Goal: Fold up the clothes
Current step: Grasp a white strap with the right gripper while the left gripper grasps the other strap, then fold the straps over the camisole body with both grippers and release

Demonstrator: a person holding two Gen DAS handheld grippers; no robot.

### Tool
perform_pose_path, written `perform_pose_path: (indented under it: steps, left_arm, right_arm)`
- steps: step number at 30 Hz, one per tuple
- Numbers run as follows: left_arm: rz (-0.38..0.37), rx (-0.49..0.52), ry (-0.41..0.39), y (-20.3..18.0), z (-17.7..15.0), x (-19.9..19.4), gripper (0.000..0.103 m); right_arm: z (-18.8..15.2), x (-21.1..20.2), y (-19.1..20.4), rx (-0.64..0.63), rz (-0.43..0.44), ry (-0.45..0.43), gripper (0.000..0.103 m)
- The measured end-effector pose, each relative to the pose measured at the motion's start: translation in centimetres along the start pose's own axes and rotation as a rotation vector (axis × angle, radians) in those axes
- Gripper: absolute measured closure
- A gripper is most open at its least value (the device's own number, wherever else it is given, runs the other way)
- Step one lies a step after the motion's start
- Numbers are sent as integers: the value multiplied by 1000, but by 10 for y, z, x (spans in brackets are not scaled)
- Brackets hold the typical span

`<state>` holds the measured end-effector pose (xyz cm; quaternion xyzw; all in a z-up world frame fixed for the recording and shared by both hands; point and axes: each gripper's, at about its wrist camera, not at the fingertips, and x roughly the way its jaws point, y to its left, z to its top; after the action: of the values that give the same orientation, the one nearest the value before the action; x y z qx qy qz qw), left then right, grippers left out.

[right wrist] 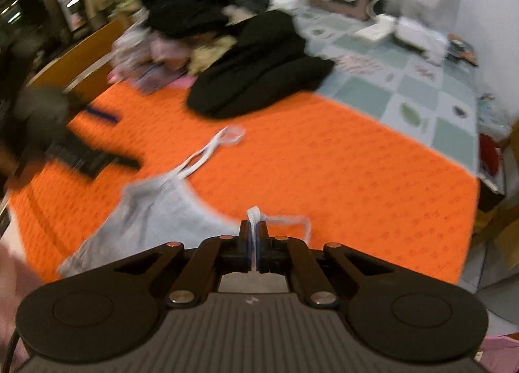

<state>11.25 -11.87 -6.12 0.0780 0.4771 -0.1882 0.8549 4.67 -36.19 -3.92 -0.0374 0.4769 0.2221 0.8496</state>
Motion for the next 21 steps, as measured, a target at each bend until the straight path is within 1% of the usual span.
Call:
perform_pose_path:
  steps: [5,7,8,9,12,16,19,21]
  left_arm:
    - [3,22,-2,-5,2,0,4]
    - [3,23,1,-6,4,2,5]
    - [2,23,1,-6,5,3,7]
    - [2,24,2,-6,6,5,8]
    - [9,29,0,-6,11,9,11]
    - [11,21,-1,-3,18,19,15]
    - [9,27,7,-2,25,30,22]
    - [5,37,12,-2,30,38,25]
  right_arm:
    - [-38,22,28,-41,24,105,99]
    - [-49,30,36,-74,8,148,97]
    - [-54,33,40,-92,-5,163,94]
    - [-56,34,42,-98,-15,176,88]
    - [-54,23,41,-83,-19,157,84]
    - [-41,3,31,-41,-40,104,83]
    - [-32,-6,21,-4,-55,80,82]
    - [-28,-10,15,16,-67,72,82]
